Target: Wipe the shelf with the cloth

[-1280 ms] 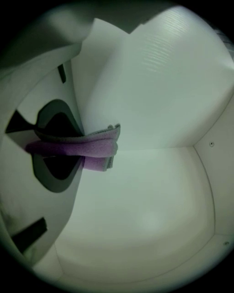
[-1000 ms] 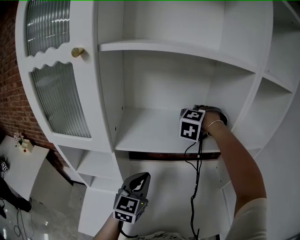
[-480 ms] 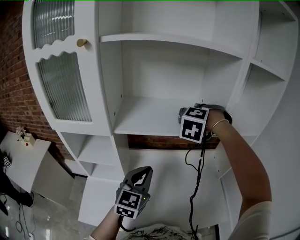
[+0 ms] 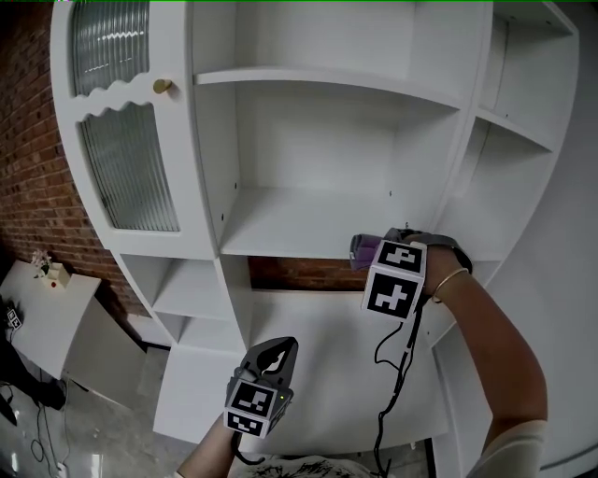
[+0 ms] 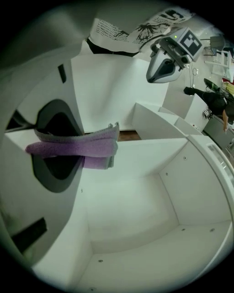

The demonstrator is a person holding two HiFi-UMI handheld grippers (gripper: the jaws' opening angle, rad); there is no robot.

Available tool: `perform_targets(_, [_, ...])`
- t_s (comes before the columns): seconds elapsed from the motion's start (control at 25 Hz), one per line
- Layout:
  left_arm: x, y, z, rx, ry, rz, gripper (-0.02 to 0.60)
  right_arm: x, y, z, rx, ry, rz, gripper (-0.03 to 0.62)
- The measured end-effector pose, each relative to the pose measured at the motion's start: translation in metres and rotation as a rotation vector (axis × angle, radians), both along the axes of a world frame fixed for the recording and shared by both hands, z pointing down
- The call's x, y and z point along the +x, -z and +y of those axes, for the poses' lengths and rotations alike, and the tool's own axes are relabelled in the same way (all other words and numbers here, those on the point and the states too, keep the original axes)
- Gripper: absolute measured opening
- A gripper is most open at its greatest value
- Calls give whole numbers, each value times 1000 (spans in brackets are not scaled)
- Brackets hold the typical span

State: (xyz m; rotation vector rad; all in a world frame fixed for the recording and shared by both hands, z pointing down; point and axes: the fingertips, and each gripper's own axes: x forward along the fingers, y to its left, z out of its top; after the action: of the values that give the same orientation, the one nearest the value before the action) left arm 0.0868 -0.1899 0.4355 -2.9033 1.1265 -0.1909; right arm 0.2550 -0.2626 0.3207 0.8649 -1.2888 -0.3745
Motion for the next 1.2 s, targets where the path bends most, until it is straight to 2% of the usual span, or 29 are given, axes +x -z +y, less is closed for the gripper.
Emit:
perform_targets(0.12, [2, -1, 11, -11, -8, -6, 6, -2, 0, 18, 14, -17, -12, 83])
perform_targets(0.2, [3, -1, 19, -22, -16, -13, 6, -6, 6, 27, 76, -23, -41, 83])
perform_targets(0.28, [3, 1, 22, -9, -17, -5, 6, -11, 13, 34, 172, -16, -112, 83])
perform_targets(0.56, [-1, 9, 25, 22, -14, 6, 6, -18, 14, 57, 493, -5, -438, 83])
perform_targets(0.64, [-2, 10, 27, 28, -15, 8, 6, -19, 8, 65, 566, -11, -572, 83])
perform_targets(0.76, [-4, 12, 28, 31, -15, 8, 6, -27, -2, 75, 652, 5, -846, 81])
perform_targets(0.84, [-5, 14, 29, 34, -11, 17, 6, -35, -10, 81, 680, 20, -1015, 81])
perform_targets(0.92, [-8, 16, 29, 43, -5, 26, 6, -45, -21, 88, 674, 50, -1132, 81])
perform_targets(1.08, [-18, 12, 28, 51, 6, 17, 6, -71, -54, 103, 595, 157, -1256, 78])
perform_targets(1.2, [-26, 8, 28, 46, 13, 33, 6, -78, -80, 112, 557, 171, -1314, 77])
